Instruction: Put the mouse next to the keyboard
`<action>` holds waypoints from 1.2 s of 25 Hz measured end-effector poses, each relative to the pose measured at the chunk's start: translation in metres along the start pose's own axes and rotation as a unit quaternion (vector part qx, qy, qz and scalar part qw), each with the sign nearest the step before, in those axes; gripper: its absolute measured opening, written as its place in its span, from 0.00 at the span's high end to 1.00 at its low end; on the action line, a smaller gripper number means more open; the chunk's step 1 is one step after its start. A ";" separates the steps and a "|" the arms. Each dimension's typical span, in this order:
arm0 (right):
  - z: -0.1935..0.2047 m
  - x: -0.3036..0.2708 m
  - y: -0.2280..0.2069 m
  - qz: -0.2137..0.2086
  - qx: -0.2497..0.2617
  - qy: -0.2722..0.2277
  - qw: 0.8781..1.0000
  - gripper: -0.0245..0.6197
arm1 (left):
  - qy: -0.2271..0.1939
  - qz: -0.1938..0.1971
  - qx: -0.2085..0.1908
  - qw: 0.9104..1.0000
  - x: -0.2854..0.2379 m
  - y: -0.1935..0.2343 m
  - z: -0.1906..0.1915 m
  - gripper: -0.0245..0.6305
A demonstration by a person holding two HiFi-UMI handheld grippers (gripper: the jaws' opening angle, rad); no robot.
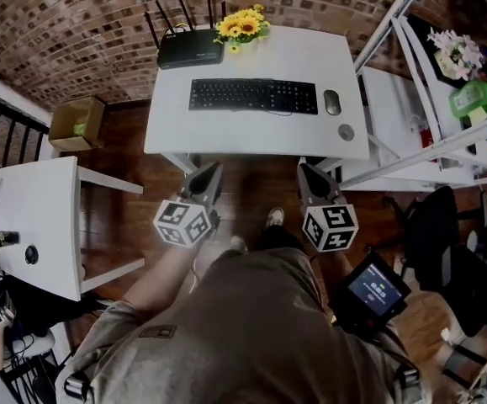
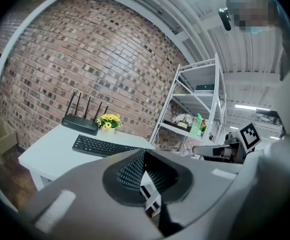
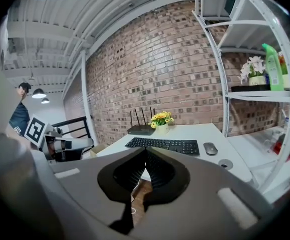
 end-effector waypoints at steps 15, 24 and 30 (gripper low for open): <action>0.011 0.024 -0.019 -0.043 -0.018 -0.003 0.999 0.94 | 0.011 -0.015 -0.013 1.000 -0.015 -0.042 0.018 0.96; 0.016 0.022 -0.024 -0.060 -0.024 0.003 0.998 0.94 | 0.016 -0.021 -0.014 1.000 -0.020 -0.051 0.022 0.96; 0.016 0.020 -0.018 -0.066 -0.020 0.006 0.998 0.94 | 0.021 -0.016 -0.017 1.000 -0.020 -0.052 0.021 0.96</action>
Point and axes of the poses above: the fingertips, and each gripper's own axes: x backward along the fingers, y to its left, z out of its underside, the point moved 1 cm from there along x, backward along the fingers, and after that the axes turned 2 degrees about z, right-handed, at the moved point
